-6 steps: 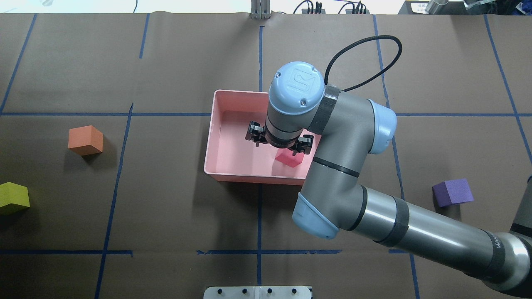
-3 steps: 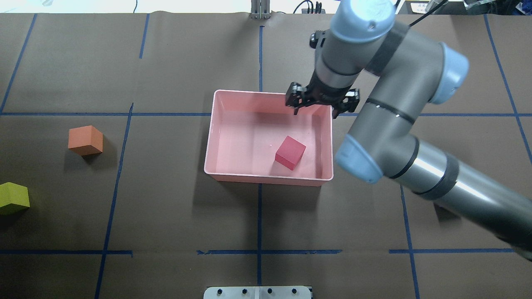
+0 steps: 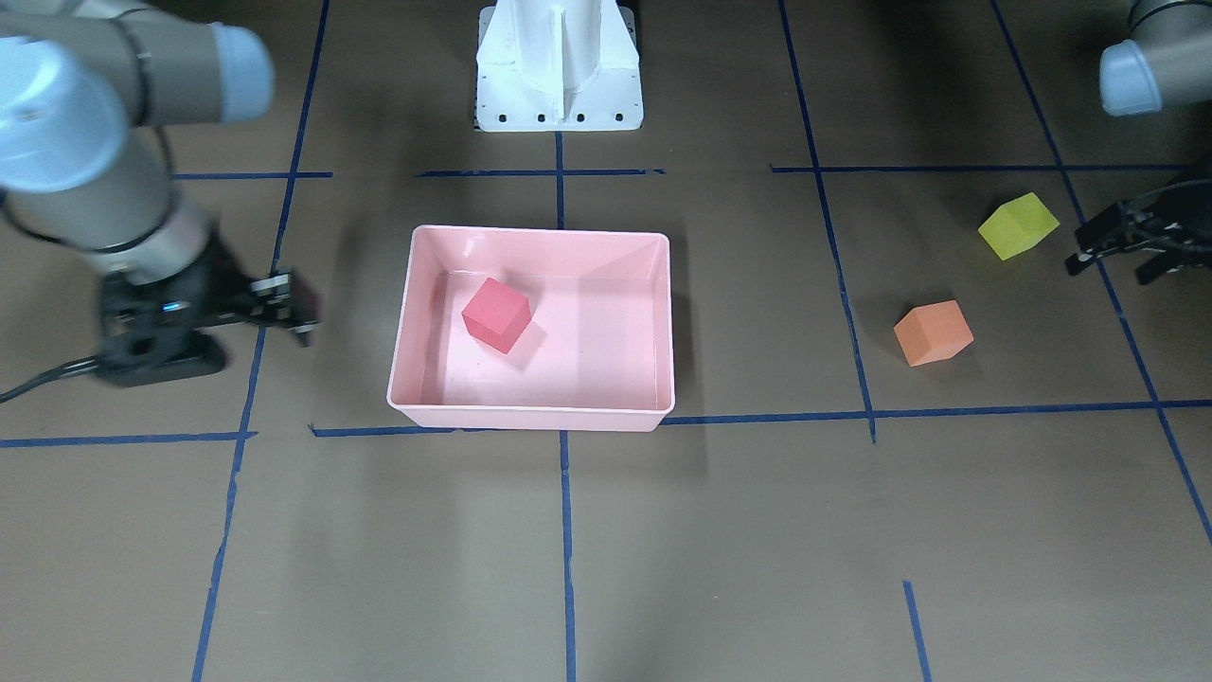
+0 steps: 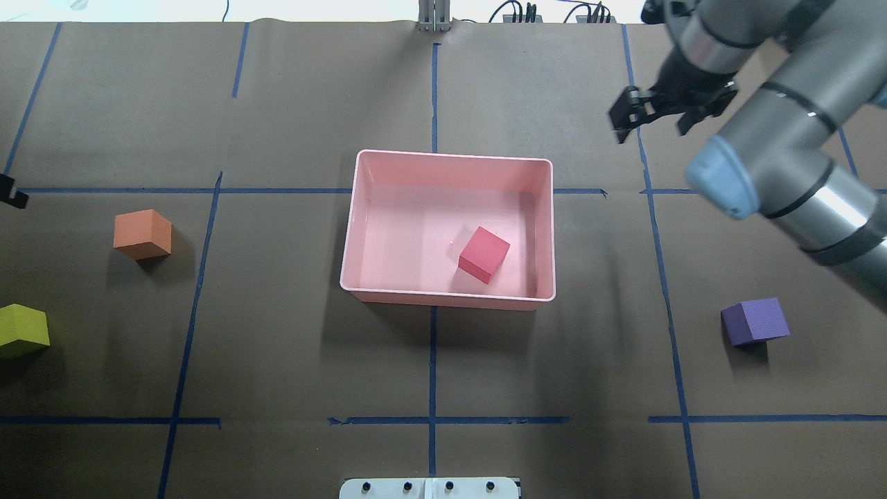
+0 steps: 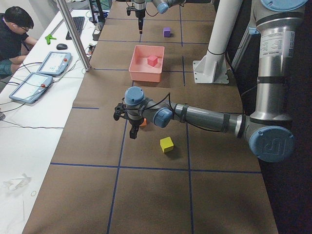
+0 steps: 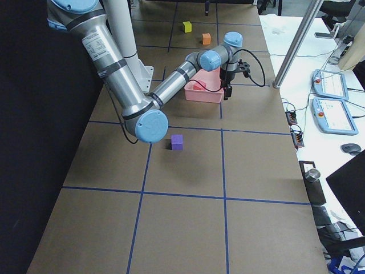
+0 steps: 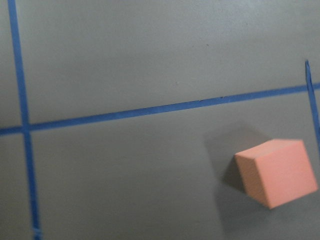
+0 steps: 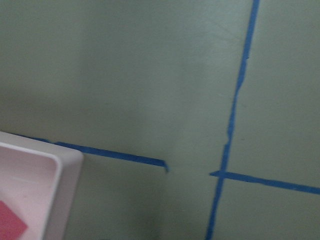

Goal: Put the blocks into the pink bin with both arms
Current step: 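Raise the right gripper from the bin while the left reaches for the orange cube, then grasp the orange cube with the left gripper and lift it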

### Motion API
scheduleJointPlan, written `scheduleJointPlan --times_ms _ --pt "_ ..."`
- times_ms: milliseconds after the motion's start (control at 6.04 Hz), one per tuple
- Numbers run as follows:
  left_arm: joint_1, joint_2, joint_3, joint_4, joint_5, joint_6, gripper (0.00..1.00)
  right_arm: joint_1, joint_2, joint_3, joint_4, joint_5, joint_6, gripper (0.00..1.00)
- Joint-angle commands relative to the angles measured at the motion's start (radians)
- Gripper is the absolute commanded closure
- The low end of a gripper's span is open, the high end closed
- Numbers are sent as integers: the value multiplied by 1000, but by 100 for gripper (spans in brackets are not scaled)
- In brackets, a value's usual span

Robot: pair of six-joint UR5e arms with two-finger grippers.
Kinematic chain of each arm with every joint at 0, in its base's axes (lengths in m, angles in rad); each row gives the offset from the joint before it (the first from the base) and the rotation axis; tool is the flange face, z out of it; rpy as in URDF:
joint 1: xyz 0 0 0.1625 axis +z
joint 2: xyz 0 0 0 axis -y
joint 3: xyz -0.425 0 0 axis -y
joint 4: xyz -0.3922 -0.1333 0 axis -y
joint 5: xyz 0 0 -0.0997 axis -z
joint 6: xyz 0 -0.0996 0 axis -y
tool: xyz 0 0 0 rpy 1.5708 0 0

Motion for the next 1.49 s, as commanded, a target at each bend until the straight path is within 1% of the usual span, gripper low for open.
scheduleJointPlan --times_ms 0,166,331,497,662,1325 --pt "121 -24 0 -63 106 -275 0 160 -108 -4 -40 16 -363 0" --pt "176 -52 3 -77 141 -367 0 231 -169 -4 -36 67 -508 0" --pt "215 -81 18 -77 156 -406 0 292 -218 1 -34 95 -599 0" --pt "262 -102 37 -76 191 -411 0 300 -245 7 -33 95 -616 0" --pt "293 -110 52 -76 213 -411 0 301 -246 9 -37 103 -616 0" --pt "341 -164 167 -77 213 -405 0 301 -256 10 -34 111 -616 0"
